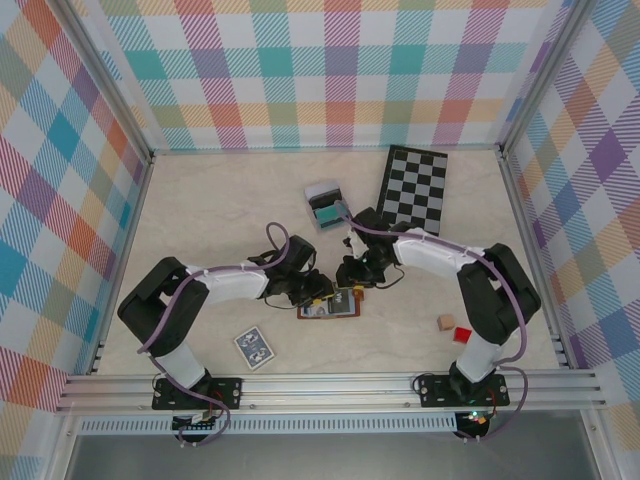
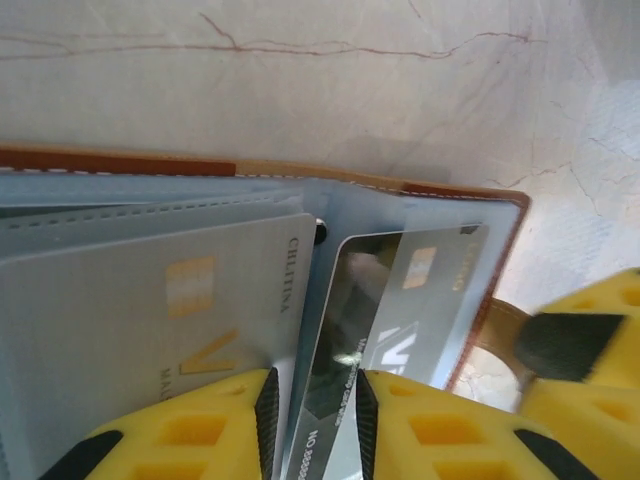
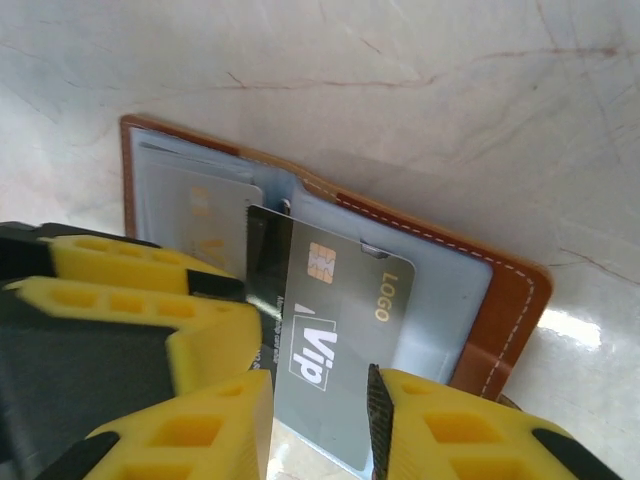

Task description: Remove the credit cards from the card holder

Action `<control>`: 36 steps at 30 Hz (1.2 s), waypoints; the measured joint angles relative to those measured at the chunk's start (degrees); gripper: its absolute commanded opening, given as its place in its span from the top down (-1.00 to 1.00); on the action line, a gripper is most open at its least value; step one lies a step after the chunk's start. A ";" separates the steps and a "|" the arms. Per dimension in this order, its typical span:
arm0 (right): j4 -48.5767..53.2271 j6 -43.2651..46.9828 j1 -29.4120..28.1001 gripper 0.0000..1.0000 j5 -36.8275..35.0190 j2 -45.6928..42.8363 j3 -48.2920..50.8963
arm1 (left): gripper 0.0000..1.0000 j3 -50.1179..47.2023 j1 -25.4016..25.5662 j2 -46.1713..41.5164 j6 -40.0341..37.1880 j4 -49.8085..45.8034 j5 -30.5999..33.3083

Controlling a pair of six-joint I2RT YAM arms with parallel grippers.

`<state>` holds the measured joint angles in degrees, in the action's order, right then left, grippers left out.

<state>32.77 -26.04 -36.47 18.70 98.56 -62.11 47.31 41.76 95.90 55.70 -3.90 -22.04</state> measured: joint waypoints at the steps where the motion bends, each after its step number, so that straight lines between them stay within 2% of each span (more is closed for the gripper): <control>1: 0.28 0.00 0.00 0.37 -0.02 0.66 0.00 | 0.49 0.00 0.00 0.04 -0.04 0.07 -0.20; 12: 1.75 -0.04 0.00 0.40 -1.11 3.37 0.00 | 0.57 0.00 0.00 1.42 -0.66 2.21 -2.40; 21: 1.79 -0.04 0.00 0.40 -1.11 3.87 0.00 | 0.73 0.11 0.00 2.21 -0.74 3.96 -3.87; 31: 1.55 -0.07 0.00 0.41 -1.05 4.46 0.02 | 0.65 0.07 -0.07 2.21 -1.01 5.09 -4.96; 36: 1.53 -0.04 0.00 0.42 -1.07 4.61 0.02 | 0.73 0.00 -0.07 2.49 -0.76 6.43 -5.60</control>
<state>34.30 -26.09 -36.47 17.63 103.18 -62.08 47.31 41.69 98.39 54.94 2.52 -27.64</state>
